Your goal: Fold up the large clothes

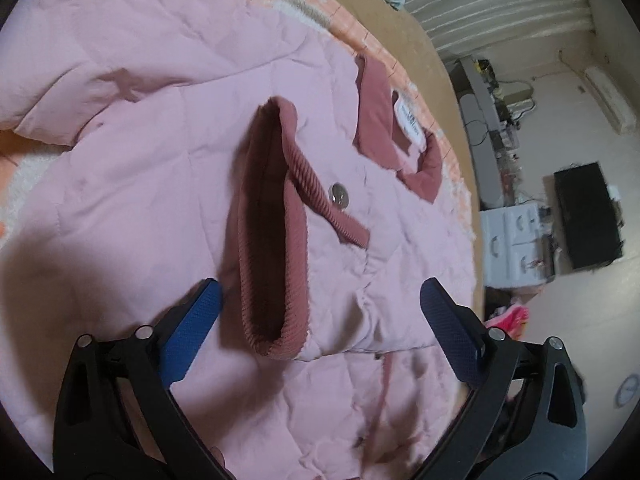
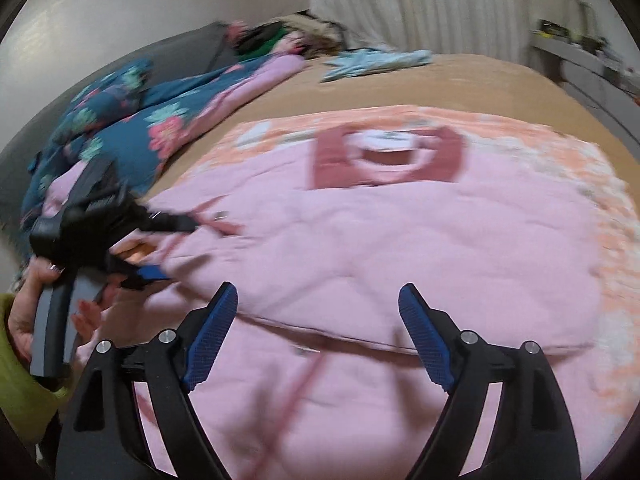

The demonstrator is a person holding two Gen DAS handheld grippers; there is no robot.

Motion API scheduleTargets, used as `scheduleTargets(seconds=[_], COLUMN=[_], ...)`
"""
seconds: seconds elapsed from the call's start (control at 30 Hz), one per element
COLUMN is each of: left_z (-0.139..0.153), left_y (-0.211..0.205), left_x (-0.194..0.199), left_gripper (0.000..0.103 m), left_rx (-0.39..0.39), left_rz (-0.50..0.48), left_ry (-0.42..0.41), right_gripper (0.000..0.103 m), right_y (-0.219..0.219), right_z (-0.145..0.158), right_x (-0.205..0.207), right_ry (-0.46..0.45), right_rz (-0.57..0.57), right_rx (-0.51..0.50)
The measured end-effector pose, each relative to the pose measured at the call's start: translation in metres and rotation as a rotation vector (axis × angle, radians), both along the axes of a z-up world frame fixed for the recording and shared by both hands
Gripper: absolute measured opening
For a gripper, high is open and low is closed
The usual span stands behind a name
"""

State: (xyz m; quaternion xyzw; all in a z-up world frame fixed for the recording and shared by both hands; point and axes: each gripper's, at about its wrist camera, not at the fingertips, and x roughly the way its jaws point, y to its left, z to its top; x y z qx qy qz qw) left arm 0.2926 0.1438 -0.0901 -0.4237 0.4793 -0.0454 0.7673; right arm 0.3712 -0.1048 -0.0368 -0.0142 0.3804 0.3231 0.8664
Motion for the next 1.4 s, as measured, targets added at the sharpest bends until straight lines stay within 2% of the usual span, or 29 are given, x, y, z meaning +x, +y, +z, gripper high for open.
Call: scheduleTargets(seconds=[0.03, 0.07, 0.13, 0.27, 0.43, 0.57, 0.67, 0.77, 0.87, 1.0, 1.07, 1.13, 1.3, 1.4], left_z=[0.001, 0.001, 0.001, 0.013, 0.051, 0.084, 0.092, 0.078, 0.052, 0.022, 0.012, 0.006, 0.004, 0.002], left_y=[-0.004, -0.008, -0.013, -0.026, -0.032, -0.027, -0.022, -0.013, -0.007, -0.008, -0.009, -0.009, -0.014, -0.015], left_x=[0.001, 0.002, 0.004, 0.006, 0.013, 0.021, 0.026, 0.026, 0.024, 0.018, 0.015, 0.013, 0.014, 0.016], left_gripper=[0.078, 0.06, 0.047, 0.018, 0.013, 0.013, 0.013, 0.013, 0.013, 0.013, 0.013, 0.013, 0.014, 0.016], left_rx=[0.034, 0.048, 0.085, 0.218, 0.354, 0.388, 0.426, 0.467, 0.463, 0.497, 0.501, 0.501, 0.529, 0.529], left_rz=[-0.007, -0.014, -0.017, -0.07, -0.089, -0.091, -0.098, -0.102, -0.1, -0.115, -0.114, -0.112, -0.12, -0.117], left_ry=[0.0, -0.003, 0.008, -0.028, -0.117, -0.199, -0.212, -0.174, -0.112, -0.063, -0.05, -0.044, -0.041, -0.035], right_gripper=[0.082, 0.082, 0.082, 0.083, 0.084, 0.085, 0.085, 0.085, 0.085, 0.085, 0.085, 0.085, 0.085, 0.085], right_y=[-0.013, -0.026, -0.046, -0.079, -0.1, -0.108, -0.114, -0.116, -0.115, -0.103, -0.094, -0.088, -0.095, -0.098], right_z=[0.0, 0.0, -0.004, -0.01, -0.006, -0.003, -0.004, -0.007, -0.01, -0.014, -0.02, -0.028, -0.059, -0.07], right_x=[0.003, 0.008, 0.015, 0.031, 0.038, 0.044, 0.05, 0.055, 0.06, 0.065, 0.069, 0.072, 0.086, 0.09], right_ry=[-0.007, -0.01, -0.009, 0.005, -0.016, -0.036, -0.037, -0.038, -0.035, 0.011, 0.016, 0.033, 0.16, 0.169], right_rz=[-0.032, -0.061, -0.115, -0.207, -0.268, -0.291, -0.303, -0.312, -0.315, -0.285, -0.265, -0.264, -0.323, -0.334], right_rx=[-0.002, 0.002, 0.014, 0.048, 0.043, 0.033, 0.043, 0.024, 0.001, 0.011, -0.032, -0.072, -0.152, -0.185])
